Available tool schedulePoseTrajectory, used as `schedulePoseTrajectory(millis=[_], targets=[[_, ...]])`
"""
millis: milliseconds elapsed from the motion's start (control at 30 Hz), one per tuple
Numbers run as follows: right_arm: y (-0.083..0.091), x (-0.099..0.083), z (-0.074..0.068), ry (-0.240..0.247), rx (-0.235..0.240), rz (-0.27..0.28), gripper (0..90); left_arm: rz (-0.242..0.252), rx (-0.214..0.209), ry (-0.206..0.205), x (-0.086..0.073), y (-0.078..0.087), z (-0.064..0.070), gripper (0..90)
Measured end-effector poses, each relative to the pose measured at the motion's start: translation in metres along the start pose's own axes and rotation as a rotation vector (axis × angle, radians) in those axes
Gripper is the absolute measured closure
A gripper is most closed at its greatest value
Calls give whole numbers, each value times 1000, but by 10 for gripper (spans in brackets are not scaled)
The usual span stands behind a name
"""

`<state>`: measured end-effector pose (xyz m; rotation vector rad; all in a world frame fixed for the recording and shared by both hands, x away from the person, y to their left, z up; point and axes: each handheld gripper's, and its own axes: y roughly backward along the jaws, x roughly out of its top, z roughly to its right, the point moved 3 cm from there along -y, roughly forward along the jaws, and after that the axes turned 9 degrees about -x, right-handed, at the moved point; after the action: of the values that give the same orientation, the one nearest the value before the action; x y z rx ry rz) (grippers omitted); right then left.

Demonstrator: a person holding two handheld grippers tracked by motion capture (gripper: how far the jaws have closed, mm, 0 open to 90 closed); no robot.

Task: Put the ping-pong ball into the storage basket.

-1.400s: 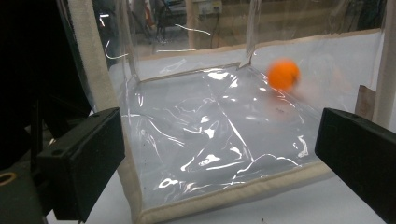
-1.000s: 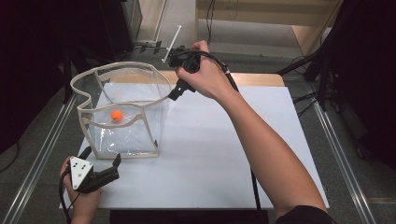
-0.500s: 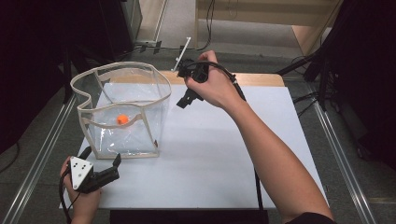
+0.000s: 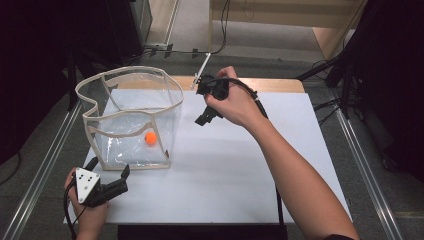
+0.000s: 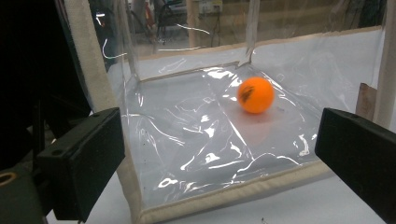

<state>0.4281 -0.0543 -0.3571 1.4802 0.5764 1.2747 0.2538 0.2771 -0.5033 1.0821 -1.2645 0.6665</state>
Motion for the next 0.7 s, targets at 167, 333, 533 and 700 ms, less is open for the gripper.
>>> schedulePoseTrajectory(millis=[167, 333, 533, 700], targets=[[-3, -9, -1, -1, -2, 2, 0, -1, 1, -2, 0, 0, 0, 21], [-10, -20, -2, 1, -2, -4, 0, -2, 0, -3, 0, 0, 0, 21], [-16, -34, -3, -16, 1, -5, 0, -2, 0, -4, 0, 0, 0, 21], [-19, -46, -5, -24, 2, -9, 0, -3, 1, -4, 0, 0, 1, 21]])
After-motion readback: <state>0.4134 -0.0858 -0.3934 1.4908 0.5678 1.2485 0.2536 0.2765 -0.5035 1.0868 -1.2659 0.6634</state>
